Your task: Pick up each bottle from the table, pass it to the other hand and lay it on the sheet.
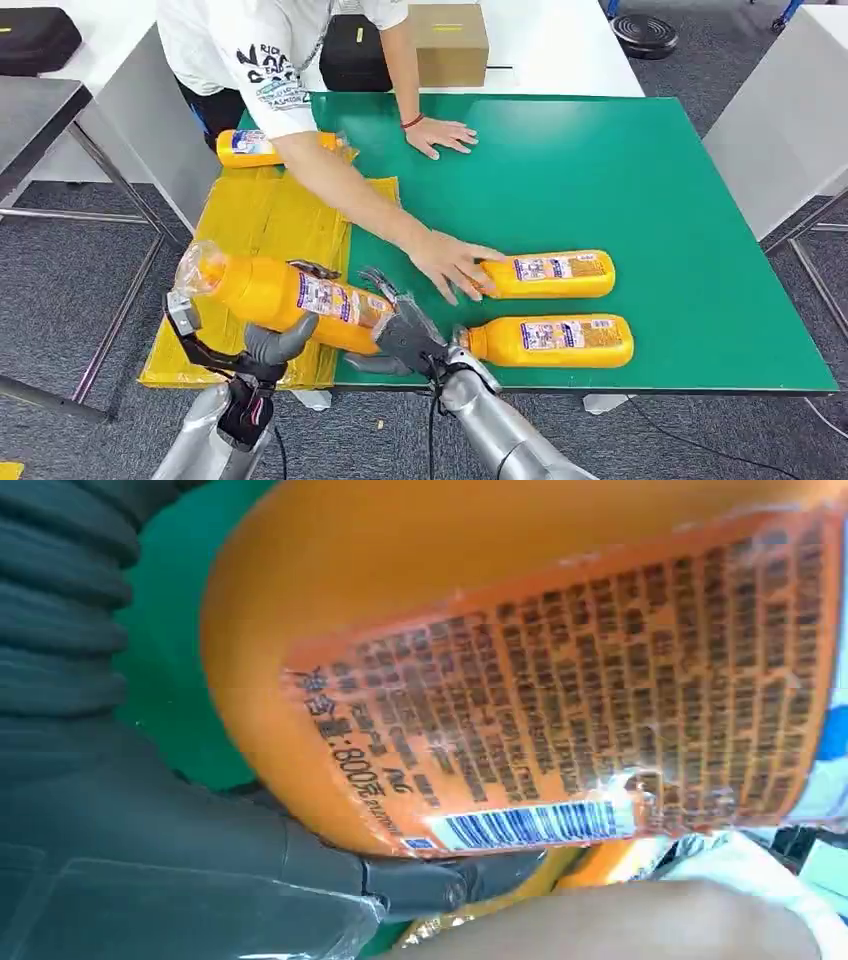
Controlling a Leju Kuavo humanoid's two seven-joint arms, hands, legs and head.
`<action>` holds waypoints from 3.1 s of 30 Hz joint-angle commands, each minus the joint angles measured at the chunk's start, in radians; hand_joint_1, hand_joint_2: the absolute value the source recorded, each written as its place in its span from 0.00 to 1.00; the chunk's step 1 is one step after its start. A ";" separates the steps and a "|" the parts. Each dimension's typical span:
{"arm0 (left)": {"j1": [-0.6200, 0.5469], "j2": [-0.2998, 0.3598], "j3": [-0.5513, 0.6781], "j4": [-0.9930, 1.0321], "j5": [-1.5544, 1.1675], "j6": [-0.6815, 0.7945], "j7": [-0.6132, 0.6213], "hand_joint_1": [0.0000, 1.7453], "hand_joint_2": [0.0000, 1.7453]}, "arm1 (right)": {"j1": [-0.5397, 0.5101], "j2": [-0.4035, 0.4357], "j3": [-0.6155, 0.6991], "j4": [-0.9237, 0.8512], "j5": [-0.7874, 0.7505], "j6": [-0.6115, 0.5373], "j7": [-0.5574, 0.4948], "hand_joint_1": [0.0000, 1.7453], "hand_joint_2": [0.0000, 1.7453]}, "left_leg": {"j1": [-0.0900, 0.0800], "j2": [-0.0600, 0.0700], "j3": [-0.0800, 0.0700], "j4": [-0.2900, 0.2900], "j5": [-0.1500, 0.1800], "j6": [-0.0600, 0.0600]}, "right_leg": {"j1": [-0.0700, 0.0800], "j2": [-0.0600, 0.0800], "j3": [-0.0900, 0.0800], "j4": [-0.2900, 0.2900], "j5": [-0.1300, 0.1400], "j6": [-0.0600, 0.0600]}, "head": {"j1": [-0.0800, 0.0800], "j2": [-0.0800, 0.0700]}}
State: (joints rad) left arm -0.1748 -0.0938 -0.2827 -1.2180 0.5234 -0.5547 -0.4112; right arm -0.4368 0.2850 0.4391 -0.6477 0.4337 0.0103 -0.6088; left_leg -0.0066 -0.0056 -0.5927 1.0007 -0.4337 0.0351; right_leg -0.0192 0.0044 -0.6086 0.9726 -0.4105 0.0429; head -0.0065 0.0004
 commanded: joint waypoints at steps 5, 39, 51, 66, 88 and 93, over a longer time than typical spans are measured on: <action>-0.044 -0.011 -0.021 0.009 -0.019 0.011 0.012 1.00 1.00 | 0.004 -0.026 0.044 -0.046 0.075 -0.072 0.000 0.00 0.00 | 0.003 -0.002 0.004 0.001 -0.002 -0.003 | 0.003 -0.003 0.006 0.000 -0.003 -0.002 | 0.000 0.000; -0.185 0.029 0.205 0.171 -0.372 0.419 -0.115 1.00 1.00 | 0.205 -0.213 0.021 -0.581 0.230 0.098 0.040 0.00 0.00 | 0.001 -0.003 0.002 0.001 -0.001 -0.002 | 0.002 -0.002 0.004 0.000 -0.002 -0.002 | 0.000 0.000; -0.212 0.051 0.182 0.166 -0.547 0.533 -0.142 1.00 1.00 | 0.240 -0.206 -0.041 -0.655 0.194 0.098 0.019 0.00 0.00 | 0.002 -0.003 0.003 0.000 -0.001 -0.002 | 0.002 -0.003 0.004 0.000 -0.002 -0.002 | 0.000 0.000; -0.296 0.228 -0.018 0.242 -1.399 0.692 0.057 1.00 1.00 | 0.374 -0.138 -0.291 -0.883 -0.037 0.096 -0.084 0.00 0.00 | 0.002 -0.003 0.003 0.000 -0.001 -0.003 | 0.002 -0.002 0.004 0.000 -0.002 -0.002 | 0.000 0.000; -0.498 0.409 -0.303 0.569 -1.735 0.449 0.060 1.00 1.00 | 0.441 -0.182 -0.334 -0.884 -0.187 0.026 -0.089 0.00 0.00 | 0.002 0.000 0.002 0.000 0.000 -0.003 | 0.003 -0.001 0.003 0.000 0.000 -0.004 | 0.000 0.000; -0.473 0.417 -0.298 0.552 -1.711 0.473 0.068 1.00 1.00 | 0.452 -0.158 -0.358 -0.874 -0.159 0.044 -0.089 0.00 0.00 | 0.003 0.000 0.003 0.000 -0.001 -0.003 | 0.003 0.000 0.004 -0.001 0.000 -0.005 | 0.001 0.000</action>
State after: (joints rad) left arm -0.6102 0.3151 -0.5127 -0.7503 -1.2039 -0.0919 -0.3521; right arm 0.0409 0.1144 0.1327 -1.5946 0.2537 0.0378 -0.6973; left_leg -0.0059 -0.0069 -0.5939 1.0005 -0.4329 0.0342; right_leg -0.0182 0.0038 -0.6092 0.9728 -0.4094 0.0403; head -0.0057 0.0004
